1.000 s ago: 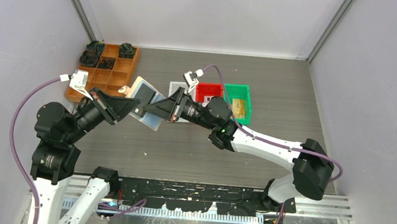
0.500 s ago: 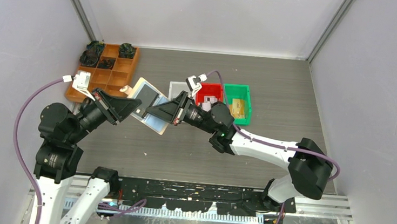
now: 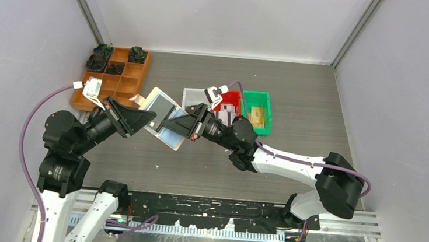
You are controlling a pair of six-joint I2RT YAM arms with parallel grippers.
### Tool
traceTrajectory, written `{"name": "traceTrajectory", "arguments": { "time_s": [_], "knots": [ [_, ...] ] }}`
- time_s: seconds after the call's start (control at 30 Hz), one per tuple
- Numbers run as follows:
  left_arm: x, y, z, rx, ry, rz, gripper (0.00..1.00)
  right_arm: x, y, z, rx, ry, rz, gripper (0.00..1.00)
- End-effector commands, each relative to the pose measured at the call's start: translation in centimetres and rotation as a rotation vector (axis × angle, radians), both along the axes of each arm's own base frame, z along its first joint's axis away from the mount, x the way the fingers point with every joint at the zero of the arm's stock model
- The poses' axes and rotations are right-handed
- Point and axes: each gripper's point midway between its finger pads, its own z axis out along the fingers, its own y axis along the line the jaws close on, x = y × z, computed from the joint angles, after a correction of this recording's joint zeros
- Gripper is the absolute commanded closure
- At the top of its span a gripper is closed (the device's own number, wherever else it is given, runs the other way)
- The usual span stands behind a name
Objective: Take the credit cards out of the card holder
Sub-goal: Remove the credit card from the card holder.
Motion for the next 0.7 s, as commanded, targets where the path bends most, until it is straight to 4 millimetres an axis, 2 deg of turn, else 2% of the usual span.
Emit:
{"name": "traceTrajectory", "arguments": {
  "time_s": [0.0, 0.17, 0.4, 0.67],
  "knots": [
    [-1.3, -0.8, 1.5, -0.018, -0.038, -0.075, 0.81, -0.7, -2.5, 4.2, 0.133, -0.073, -0.053, 0.99],
    [-0.5, -0.5, 1.2, -0.010, -0.025, -0.039, 0.80, -0.8, -3.1, 4.0, 0.126, -0.079, -0.065, 0.99],
    [-1.0, -0.9, 1.5, -0.025, -0.028, -0.078, 0.80, -0.9, -3.2, 3.8, 0.130, -0.082, -0.059, 0.99],
    [-0.6, -0.5, 1.5, -0.011, -0.043, -0.040, 0.81, -1.2, -3.5, 3.0, 0.121, -0.071, -0.053, 0.99]
  ]
}}
